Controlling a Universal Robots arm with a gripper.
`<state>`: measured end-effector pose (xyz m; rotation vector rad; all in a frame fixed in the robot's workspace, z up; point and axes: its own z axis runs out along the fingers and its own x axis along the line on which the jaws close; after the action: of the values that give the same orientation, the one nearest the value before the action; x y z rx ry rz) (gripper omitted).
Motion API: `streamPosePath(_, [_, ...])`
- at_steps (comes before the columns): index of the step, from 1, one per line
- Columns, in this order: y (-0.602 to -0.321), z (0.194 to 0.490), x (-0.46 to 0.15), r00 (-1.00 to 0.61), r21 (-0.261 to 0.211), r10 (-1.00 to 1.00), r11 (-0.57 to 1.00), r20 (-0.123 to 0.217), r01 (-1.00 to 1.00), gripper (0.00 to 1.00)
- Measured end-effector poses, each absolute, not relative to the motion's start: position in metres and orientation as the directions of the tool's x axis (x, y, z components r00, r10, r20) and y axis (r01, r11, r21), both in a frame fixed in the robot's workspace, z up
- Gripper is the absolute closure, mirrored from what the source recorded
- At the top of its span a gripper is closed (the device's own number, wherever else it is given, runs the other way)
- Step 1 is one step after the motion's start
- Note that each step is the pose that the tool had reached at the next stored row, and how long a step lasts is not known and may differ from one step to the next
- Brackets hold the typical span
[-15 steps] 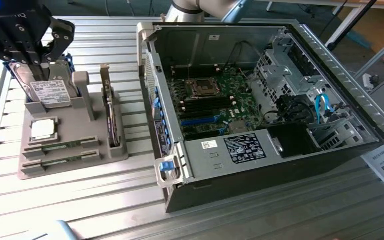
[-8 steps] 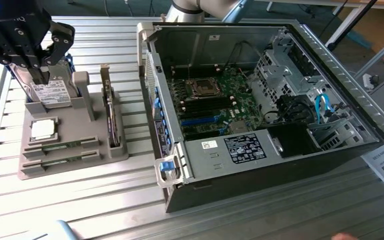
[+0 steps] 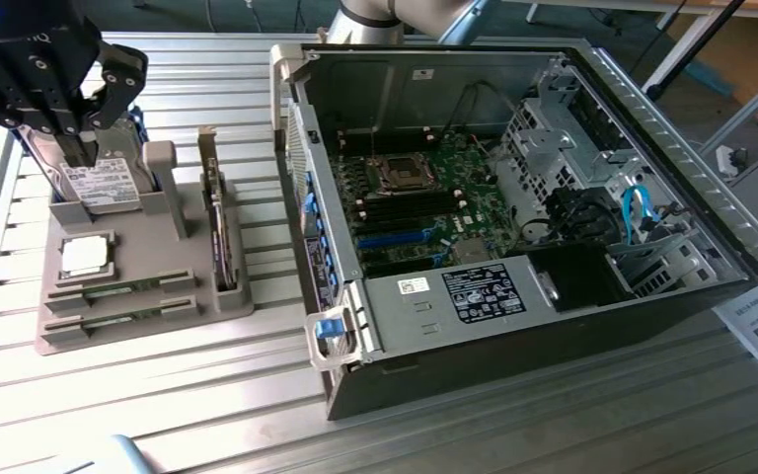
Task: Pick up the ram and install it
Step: 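Pick up the ram and move it above insertion slot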
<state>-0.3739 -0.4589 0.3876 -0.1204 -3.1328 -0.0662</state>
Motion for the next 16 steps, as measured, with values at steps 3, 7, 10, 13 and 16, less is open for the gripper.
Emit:
streamPosePath(3, [-0.4589, 0.3876, -0.3739, -0.997, 0.042, 0.076, 0.996, 0.007, 0.077, 0.89])
streamPosePath(7, [-0.4589, 0.3876, -0.3739, -0.998, 0.042, 0.064, 0.997, 0.007, 0.064, 0.89])
streamPosePath(10, [-0.4589, 0.3876, -0.3739, -0.999, 0.042, 0.044, 0.998, 0.007, 0.045, 0.89])
streamPosePath(13, [-0.4589, 0.3876, -0.3739, -1.0, 0.042, 0.025, 0.999, 0.007, 0.026, 0.89])
streamPosePath(16, [-0.4589, 0.3876, -0.3738, -1.0, 0.041, 0.005, 0.999, 0.008, 0.005, 0.89])
